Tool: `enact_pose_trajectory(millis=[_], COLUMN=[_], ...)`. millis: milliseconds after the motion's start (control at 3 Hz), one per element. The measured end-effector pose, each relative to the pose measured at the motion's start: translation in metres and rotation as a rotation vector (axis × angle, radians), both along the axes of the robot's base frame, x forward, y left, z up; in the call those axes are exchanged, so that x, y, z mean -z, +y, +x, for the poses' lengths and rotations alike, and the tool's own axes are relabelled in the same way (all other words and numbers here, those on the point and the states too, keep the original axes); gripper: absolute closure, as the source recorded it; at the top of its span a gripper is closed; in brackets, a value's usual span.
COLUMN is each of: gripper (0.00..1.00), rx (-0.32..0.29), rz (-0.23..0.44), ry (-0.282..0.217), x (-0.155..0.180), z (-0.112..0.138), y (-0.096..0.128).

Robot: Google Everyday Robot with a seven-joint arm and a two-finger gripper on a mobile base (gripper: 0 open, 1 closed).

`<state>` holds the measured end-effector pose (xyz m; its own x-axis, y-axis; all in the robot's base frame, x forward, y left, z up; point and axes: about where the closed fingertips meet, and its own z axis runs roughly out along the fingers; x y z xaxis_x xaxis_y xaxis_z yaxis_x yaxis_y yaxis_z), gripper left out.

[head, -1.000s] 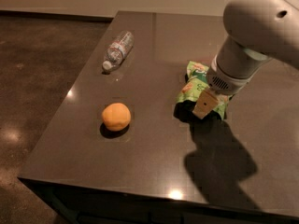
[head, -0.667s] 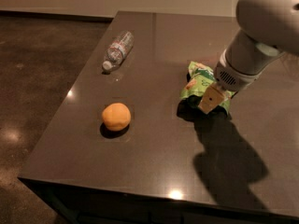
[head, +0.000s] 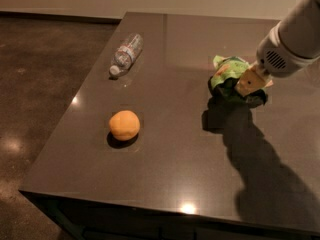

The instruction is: Pick green rice chip bag

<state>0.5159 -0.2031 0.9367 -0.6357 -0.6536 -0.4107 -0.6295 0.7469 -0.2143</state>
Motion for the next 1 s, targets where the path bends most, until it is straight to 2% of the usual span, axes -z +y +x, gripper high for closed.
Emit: enact_pose_trajectory(millis=[333,667,1000], gripper=[1.0,1.0,1.0], rx=[-0.003,-0.034,-0.034], rz=[-0.004,0.004,0.004], ry=[-0.079,-0.129,-0.129], x=[-0.031,-0.051,-0.052], z=[0.001,0.0,0.0], y=[-0.005,-0.003,-0.003])
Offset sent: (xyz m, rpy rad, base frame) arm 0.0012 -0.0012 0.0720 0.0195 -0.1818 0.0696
